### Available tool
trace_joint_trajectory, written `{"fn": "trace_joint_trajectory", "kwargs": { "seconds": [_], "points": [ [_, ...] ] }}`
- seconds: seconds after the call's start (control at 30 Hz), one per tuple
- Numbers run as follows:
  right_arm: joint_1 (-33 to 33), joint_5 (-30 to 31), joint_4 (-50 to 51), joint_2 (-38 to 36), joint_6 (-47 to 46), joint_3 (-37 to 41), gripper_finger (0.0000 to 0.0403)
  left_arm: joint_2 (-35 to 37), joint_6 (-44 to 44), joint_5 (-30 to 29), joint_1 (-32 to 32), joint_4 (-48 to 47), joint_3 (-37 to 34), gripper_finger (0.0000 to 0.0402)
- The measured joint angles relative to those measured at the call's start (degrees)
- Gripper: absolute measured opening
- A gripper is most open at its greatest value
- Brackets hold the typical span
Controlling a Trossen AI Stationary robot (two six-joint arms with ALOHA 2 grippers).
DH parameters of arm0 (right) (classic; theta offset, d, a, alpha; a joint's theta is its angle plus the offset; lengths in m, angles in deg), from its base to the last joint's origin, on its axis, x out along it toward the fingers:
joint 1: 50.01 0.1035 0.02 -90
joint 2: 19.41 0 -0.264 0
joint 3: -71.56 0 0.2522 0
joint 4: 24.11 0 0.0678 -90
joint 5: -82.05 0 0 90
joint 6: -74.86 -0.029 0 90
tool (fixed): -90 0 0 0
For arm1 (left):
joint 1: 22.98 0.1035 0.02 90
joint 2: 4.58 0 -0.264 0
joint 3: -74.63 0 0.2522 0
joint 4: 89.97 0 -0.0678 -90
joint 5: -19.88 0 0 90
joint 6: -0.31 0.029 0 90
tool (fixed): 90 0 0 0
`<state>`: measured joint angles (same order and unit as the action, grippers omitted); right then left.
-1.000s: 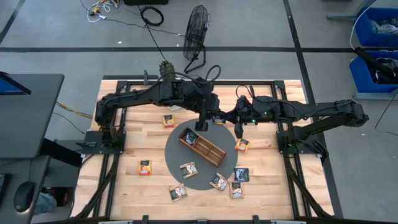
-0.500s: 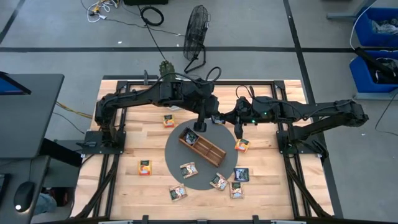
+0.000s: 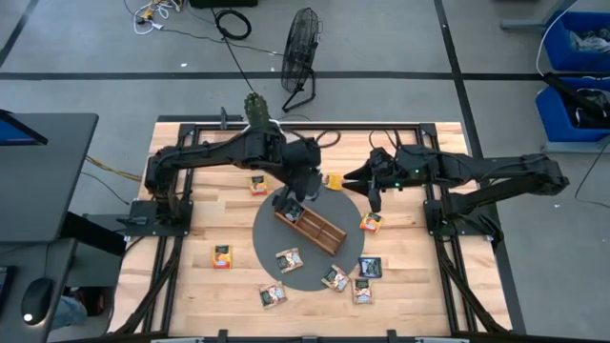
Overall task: Pick & Place Tea
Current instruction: Put the purple tea bag into the left section of the wooden organizer
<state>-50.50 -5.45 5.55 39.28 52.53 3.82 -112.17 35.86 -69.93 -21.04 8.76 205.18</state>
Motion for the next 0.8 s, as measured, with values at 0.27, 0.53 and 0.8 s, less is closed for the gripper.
{"fn": "trace_joint_trajectory", "kwargs": {
  "seconds": [0.27,0.53,0.8],
  "points": [
    [0.4,1.4,7.8,-1.7,-2.8,0.0,0.0152,0.0,-0.7,-1.8,-1.5,-2.3,-1.1,0.0001],
    [1.5,5.6,10.2,-1.7,-2.7,0.0,0.0153,0.0,-4.9,-3.4,-2.1,6.1,-1.1,0.0001],
    [1.5,5.6,10.6,-1.7,-4.3,0.0,0.0153,-1.2,-5.4,2.2,-2.2,13.2,-1.4,0.0000]
  ]
}}
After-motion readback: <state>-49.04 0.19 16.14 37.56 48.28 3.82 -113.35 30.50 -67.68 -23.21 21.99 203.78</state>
